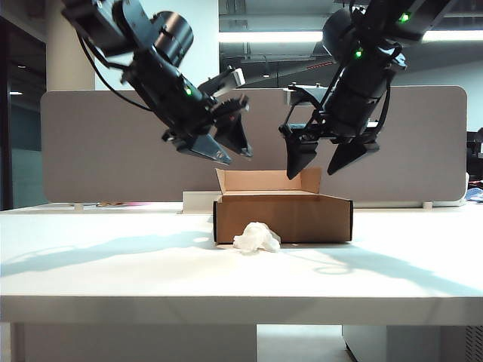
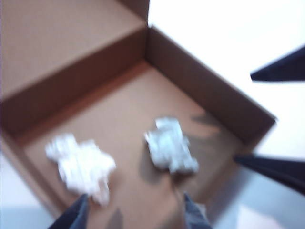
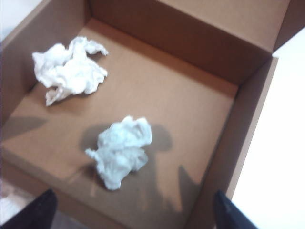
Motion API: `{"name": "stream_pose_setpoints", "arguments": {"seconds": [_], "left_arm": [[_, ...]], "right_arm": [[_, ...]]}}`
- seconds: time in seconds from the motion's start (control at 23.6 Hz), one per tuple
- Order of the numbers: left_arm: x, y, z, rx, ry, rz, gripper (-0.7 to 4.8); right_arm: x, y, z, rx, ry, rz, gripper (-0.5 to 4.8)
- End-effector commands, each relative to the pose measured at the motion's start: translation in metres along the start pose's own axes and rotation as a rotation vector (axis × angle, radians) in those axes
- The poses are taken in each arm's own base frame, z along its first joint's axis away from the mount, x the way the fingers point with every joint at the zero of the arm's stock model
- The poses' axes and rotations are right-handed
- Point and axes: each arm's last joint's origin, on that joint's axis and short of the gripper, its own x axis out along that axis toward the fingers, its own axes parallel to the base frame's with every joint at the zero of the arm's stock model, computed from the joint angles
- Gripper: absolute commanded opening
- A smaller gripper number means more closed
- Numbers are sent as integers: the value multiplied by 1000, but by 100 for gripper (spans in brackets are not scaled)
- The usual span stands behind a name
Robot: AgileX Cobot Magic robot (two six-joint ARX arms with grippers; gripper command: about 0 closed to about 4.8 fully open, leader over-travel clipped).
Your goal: Pick up all the paper balls on the table and put them in the paper box.
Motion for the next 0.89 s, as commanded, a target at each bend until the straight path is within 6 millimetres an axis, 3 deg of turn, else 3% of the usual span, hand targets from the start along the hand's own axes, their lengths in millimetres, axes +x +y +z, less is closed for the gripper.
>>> {"name": "stream_pose_setpoints", "arguments": {"seconds": [0.04, 0.21, 0.38, 0.47, 0.55, 0.59, 0.89], "left_arm": [[-16, -11, -3, -85, 127, -17, 246], [-10, -31, -19, -119, 274, -52, 246], [2, -53, -26, -77, 315, -34, 247], [9, -60, -30, -58, 337, 0, 268], [19, -64, -38, -66, 368, 48, 396], [23, -64, -41, -75, 379, 57, 414], [52, -59, -59, -97, 376, 65, 401]], "right_arm": [[-16, -1, 8, 3, -19, -7, 479], [-53, -3, 21, 3, -72, -19, 479], [-81, -3, 24, 3, -72, -11, 479], [-87, -3, 22, 3, -50, -8, 479], [-90, -2, 18, 3, -8, -2, 479], [-90, -2, 16, 3, 11, 2, 479], [-90, -1, 10, 3, 77, 12, 479]]}}
